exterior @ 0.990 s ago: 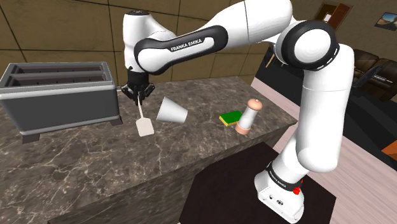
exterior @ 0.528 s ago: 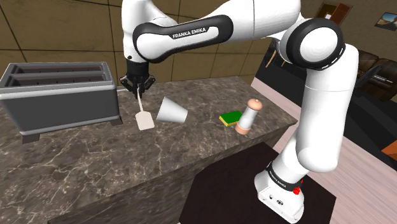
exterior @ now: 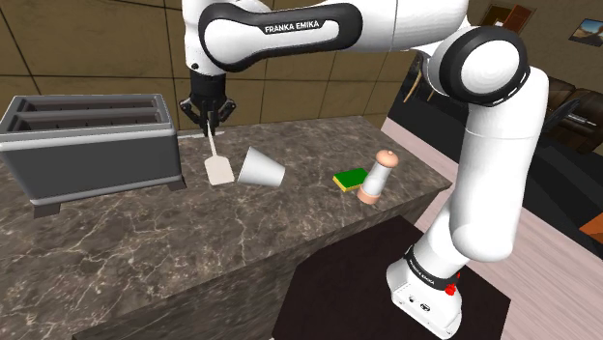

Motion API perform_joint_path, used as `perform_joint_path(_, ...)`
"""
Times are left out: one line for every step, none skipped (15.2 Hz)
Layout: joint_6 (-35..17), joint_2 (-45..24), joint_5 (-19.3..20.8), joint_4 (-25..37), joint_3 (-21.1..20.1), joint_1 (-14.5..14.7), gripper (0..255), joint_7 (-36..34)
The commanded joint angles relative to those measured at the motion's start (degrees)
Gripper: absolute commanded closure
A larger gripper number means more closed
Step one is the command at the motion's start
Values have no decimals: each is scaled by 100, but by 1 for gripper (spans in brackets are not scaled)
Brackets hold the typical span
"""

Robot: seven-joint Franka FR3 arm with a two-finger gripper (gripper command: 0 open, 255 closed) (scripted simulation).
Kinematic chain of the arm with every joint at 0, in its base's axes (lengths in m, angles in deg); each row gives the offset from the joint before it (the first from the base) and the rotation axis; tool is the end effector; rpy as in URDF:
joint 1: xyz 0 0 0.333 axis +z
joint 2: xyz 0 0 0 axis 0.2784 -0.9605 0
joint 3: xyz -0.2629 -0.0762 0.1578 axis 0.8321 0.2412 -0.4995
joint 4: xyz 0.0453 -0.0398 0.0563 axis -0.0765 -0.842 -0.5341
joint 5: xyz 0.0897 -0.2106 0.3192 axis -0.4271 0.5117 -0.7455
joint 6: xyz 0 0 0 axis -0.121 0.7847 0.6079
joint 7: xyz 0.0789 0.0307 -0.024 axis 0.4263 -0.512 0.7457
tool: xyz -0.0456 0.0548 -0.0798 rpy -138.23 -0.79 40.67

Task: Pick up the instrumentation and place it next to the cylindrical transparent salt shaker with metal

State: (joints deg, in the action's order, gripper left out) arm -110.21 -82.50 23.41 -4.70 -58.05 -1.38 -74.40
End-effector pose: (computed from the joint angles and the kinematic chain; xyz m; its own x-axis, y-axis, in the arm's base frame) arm 0.5797 0.3468 0.4536 0.9748 -0.2128 0.0662 -0.2132 -0.9770 -0.0008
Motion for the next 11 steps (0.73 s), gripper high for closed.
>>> perform_joint_path(131,50,-22,83,-8,-6,255,23)
perform_joint_path(203,58,-28,148,-11,-2,255,30)
perform_joint_path(277,66,-34,215,-14,1,255,38)
perform_joint_path(350,71,-38,283,-17,5,255,45)
perform_joint_path(425,76,-43,354,-19,10,255,52)
perform_joint_path(500,79,-46,427,-22,15,255,58)
perform_joint_path(576,80,-49,502,-24,20,255,65)
perform_joint_path(653,80,-52,580,-26,26,255,71)
perform_joint_path(730,79,-53,659,-28,33,255,77)
perform_joint_path(809,75,-54,742,-30,40,255,82)
perform_joint_path(888,70,-55,826,-31,48,255,88)
